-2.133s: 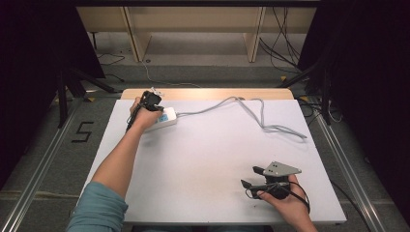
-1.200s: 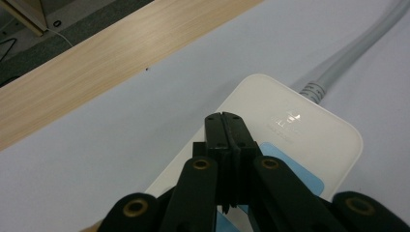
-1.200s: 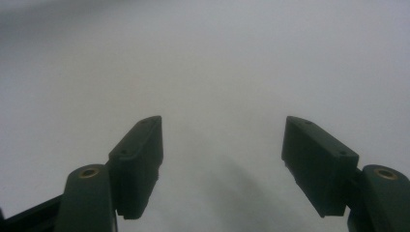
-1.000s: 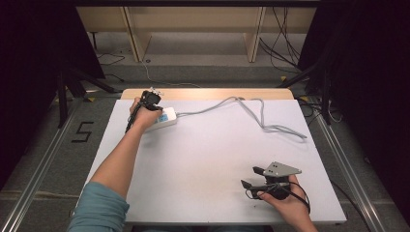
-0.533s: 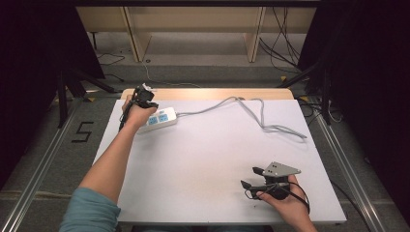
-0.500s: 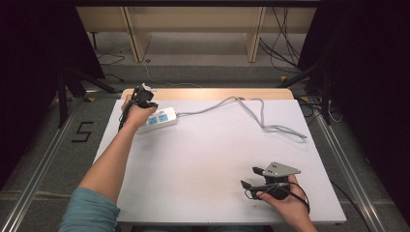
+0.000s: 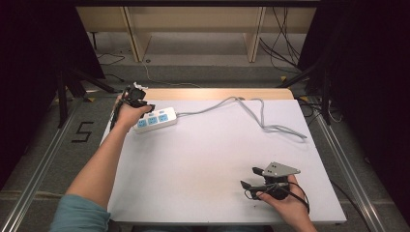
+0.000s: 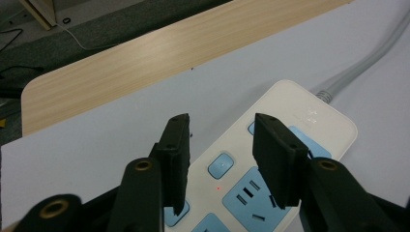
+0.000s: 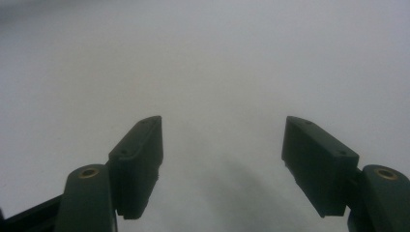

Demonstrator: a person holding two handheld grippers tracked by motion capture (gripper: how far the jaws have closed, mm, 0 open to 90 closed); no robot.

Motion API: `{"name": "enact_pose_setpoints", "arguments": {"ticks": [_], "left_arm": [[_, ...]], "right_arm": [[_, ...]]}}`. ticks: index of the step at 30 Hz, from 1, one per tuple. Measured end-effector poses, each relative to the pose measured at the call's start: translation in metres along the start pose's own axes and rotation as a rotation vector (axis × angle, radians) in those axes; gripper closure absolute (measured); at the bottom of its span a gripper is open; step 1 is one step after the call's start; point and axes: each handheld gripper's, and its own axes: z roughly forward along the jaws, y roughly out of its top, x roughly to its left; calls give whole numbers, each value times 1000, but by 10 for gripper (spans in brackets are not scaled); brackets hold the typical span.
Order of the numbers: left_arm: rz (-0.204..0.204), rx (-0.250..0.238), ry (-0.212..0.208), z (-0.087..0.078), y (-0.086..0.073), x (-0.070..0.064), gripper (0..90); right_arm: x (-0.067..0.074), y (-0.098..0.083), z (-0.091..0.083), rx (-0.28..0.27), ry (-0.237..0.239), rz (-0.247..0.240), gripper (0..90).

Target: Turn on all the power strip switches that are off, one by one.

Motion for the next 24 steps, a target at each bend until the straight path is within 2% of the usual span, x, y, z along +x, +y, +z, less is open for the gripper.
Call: {"name": "enact_pose_setpoints", "arguments": {"ticks": [5, 10, 24], "left_arm": [[-24, -25, 13, -9, 0, 6, 483], [-18, -30, 22, -16, -2, 11, 460], [-45, -13, 44, -22, -14, 25, 428]], "right_arm": [[0, 0, 0, 2, 1, 0, 321], [1, 0, 0, 1, 1, -1, 321], [1, 0, 0, 1, -1, 0, 321]]}}
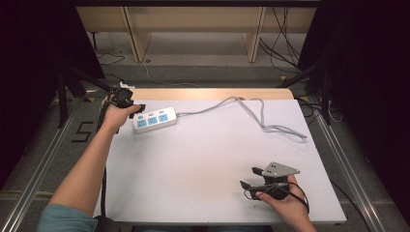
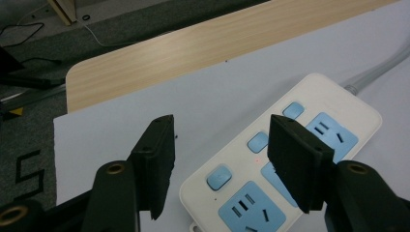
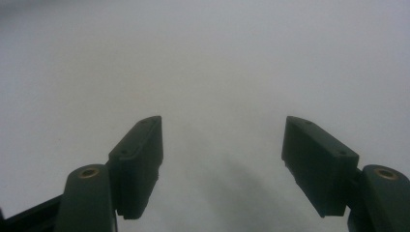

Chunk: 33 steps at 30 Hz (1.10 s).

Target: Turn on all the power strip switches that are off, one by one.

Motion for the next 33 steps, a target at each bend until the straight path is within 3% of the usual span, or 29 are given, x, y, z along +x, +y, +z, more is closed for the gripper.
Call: {"name": "enact_pose_setpoints", "arguments": {"ticks": [21, 25, 27, 28, 33], "left_arm": [[-23, 22, 25, -3, -13, 20, 455], [-8, 42, 15, 3, -20, 19, 517], [5, 61, 1, 7, -23, 18, 620], [14, 68, -3, 8, -23, 17, 620], [53, 41, 14, 6, -20, 13, 827]], "right_arm": [[0, 0, 0, 1, 1, -3, 321], [0, 0, 1, 1, 0, -3, 321], [0, 0, 1, 1, 1, -2, 321], [0, 0, 1, 1, 1, -2, 321], [0, 0, 0, 2, 0, 0, 321]]}}
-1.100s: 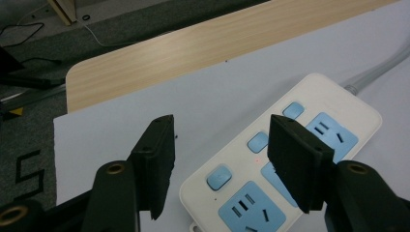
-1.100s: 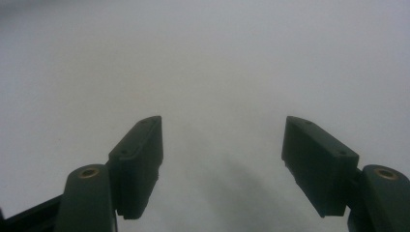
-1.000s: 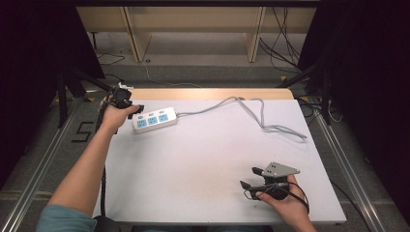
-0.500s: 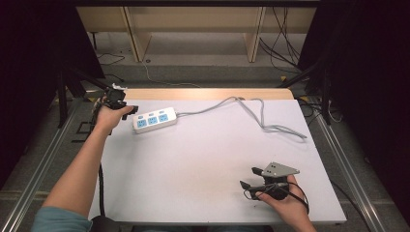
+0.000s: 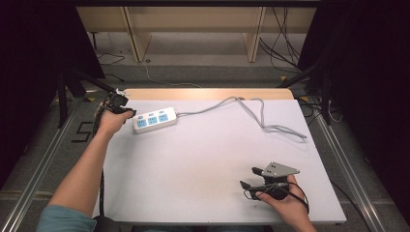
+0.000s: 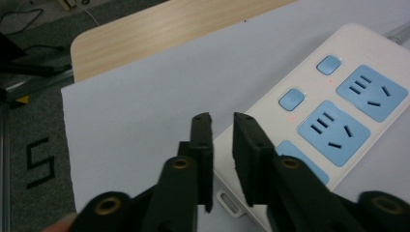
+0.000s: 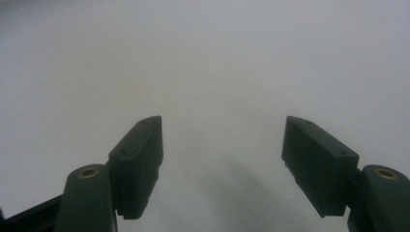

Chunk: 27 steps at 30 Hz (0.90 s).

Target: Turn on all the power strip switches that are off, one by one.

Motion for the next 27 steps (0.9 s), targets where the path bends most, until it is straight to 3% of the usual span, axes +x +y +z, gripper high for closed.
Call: {"name": "enact_pose_setpoints", "arguments": {"ticks": [2, 15, 27], "left_arm": [[5, -9, -2, -1, 2, -2, 893], [23, 16, -26, 12, 5, -17, 896], [23, 33, -40, 18, 5, -20, 895]], "right_arm": [[0, 0, 0, 0, 0, 0, 321], [0, 0, 0, -4, -1, 0, 321], [0, 0, 0, -2, 1, 0, 321]]}}
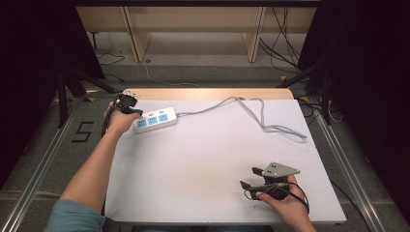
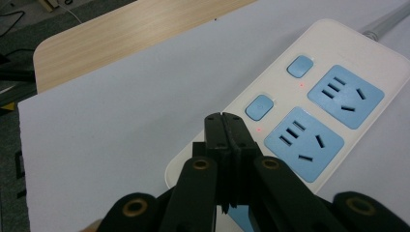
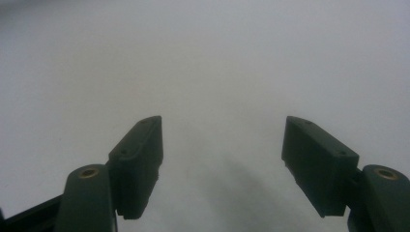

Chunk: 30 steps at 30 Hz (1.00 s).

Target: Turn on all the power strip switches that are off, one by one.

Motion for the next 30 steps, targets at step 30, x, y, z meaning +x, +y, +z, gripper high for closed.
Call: {"name": "enact_pose_setpoints", "arguments": {"ticks": [30], "left_arm": [[9, 21, 10, 10, -2, 0, 896]], "right_arm": [[0, 0, -1, -1, -1, 1, 321]]}}
